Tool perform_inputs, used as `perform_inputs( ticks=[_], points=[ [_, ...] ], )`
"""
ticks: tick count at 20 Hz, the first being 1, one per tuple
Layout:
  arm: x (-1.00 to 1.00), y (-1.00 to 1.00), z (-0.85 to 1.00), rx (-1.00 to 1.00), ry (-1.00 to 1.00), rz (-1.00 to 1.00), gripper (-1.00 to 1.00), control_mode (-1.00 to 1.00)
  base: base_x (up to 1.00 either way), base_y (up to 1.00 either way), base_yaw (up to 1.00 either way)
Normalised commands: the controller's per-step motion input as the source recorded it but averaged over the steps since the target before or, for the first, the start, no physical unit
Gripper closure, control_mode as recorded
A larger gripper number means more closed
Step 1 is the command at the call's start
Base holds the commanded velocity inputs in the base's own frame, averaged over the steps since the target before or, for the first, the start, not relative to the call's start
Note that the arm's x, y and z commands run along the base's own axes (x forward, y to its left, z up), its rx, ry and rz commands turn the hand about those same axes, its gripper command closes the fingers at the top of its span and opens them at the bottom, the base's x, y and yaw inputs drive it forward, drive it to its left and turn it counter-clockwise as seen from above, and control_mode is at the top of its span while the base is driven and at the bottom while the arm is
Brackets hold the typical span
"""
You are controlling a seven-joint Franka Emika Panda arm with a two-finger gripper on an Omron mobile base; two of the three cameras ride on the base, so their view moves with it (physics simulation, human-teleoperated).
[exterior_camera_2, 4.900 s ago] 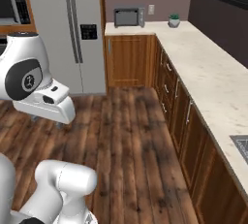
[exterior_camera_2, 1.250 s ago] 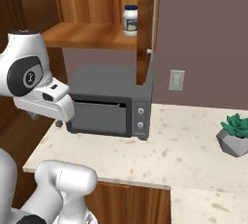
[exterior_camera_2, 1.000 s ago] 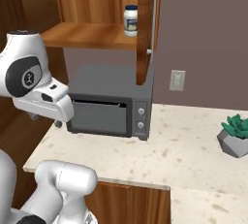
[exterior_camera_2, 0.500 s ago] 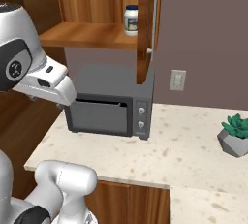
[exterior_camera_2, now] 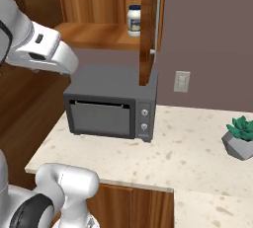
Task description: Take 2 condiments from the cabinet and move them on the counter near the stove.Make sure the condiments are lined up with each other, next to each other.
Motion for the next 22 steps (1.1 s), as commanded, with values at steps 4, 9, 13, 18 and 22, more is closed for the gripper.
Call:
perform_inputs(
  ticks=[4, 9, 13, 18, 22],
  points=[
    [0.26, 0.00, 0.38, -0.21, -0.20, -0.01, -1.00, -1.00, 0.00, 0.00, 0.00],
    [0.56, 0.00, 0.23, -0.19, -0.10, -0.04, -1.00, -1.00, 0.00, 0.00, 0.00],
    [0.68, 0.00, 0.02, -0.05, -0.02, -0.07, -1.00, -1.00, 0.00, 0.00, 0.00],
    [0.77, 0.00, 0.00, 0.00, -0.01, -0.06, -1.00, -1.00, 0.00, 0.00, 0.00],
    [0.50, -0.11, 0.07, 0.00, -0.16, 0.00, -1.00, -1.00, 0.00, 0.00, 0.00]
  ],
)
